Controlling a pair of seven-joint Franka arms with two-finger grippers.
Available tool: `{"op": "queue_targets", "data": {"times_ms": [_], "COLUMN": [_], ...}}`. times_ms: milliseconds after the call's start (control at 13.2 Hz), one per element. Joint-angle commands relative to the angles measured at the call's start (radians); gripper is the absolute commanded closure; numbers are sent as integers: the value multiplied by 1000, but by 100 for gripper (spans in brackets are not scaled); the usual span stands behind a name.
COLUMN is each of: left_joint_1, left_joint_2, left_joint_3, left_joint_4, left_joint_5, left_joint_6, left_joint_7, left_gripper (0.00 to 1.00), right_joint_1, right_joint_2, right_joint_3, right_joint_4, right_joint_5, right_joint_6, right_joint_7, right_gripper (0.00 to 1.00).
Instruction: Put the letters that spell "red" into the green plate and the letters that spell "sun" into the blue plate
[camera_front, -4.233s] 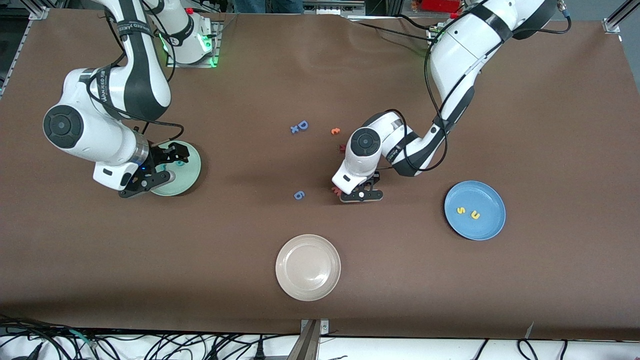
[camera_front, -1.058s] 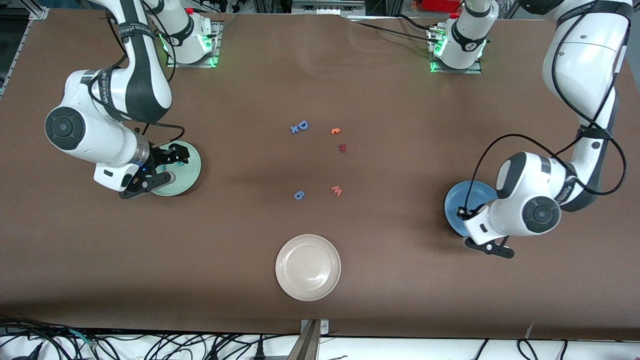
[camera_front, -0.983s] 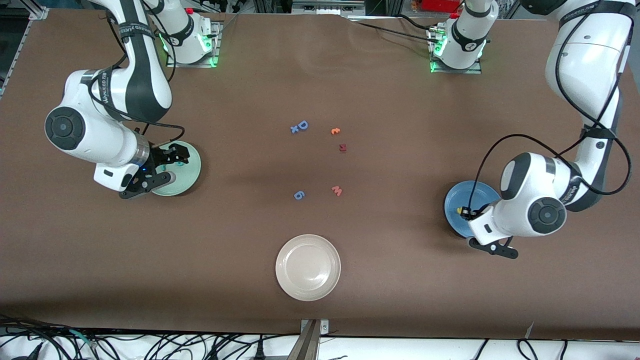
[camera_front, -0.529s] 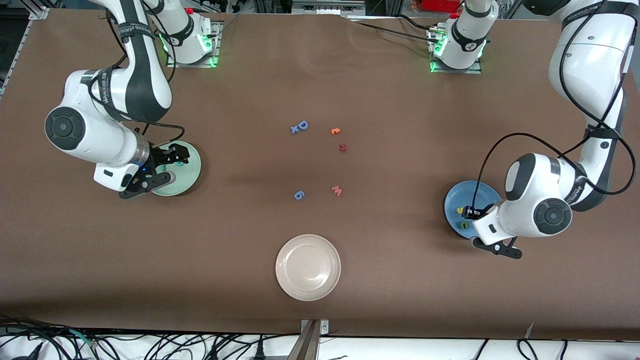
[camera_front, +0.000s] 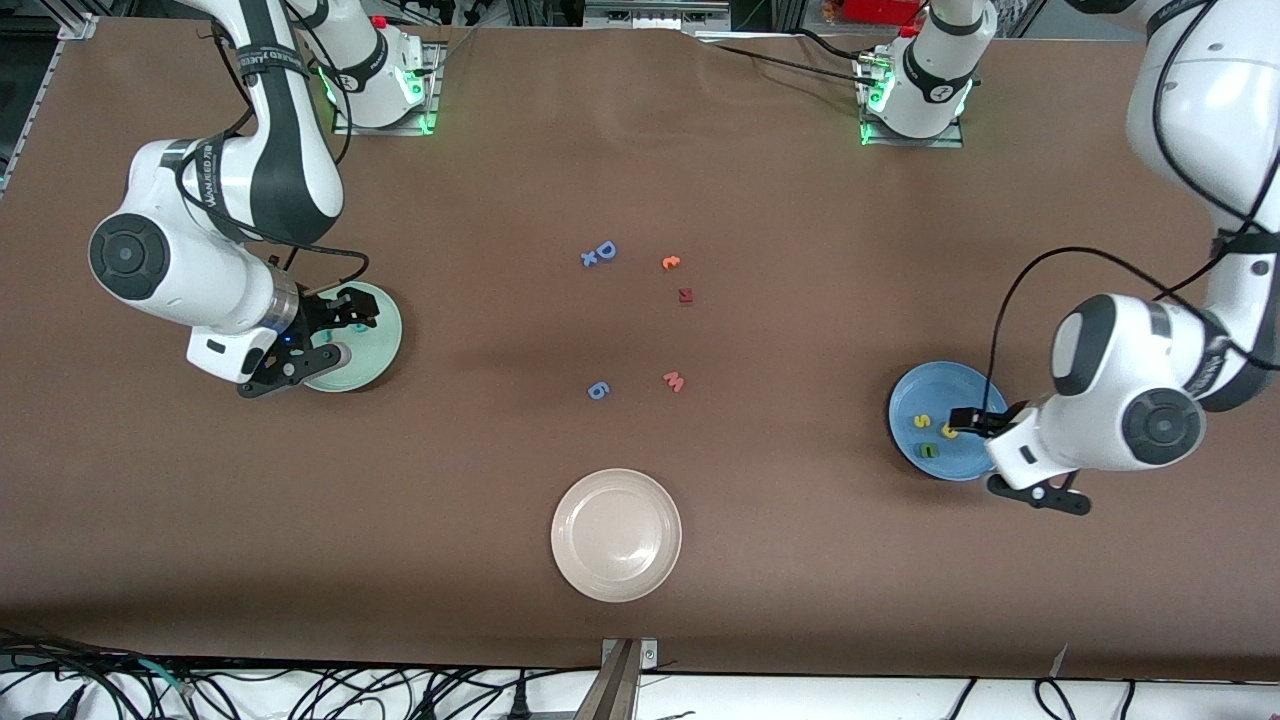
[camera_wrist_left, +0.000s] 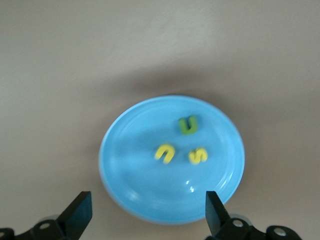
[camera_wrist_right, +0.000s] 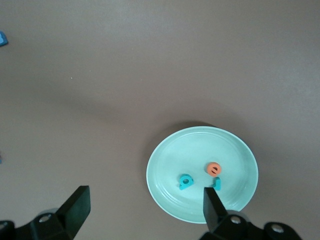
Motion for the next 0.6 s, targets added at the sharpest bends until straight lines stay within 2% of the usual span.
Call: {"op": "queue_targets", "data": {"times_ms": [0,529], "left_joint_1": [23,34], "left_joint_2": [-72,-139], "left_joint_3": [0,0], "left_joint_4": [-18,-14], "left_joint_5": [-8,-10], "left_joint_6": [-66,-146], "left_joint_7": [21,19], "left_gripper": [0,0], "right_joint_1": [-2,33], "right_joint_2": [9,9], "right_joint_3": [-1,0], "right_joint_4": [43,112], "right_joint_5": [-14,-38], "right_joint_6": [-23,-25], "right_joint_7": [58,310], "right_gripper": [0,0]}}
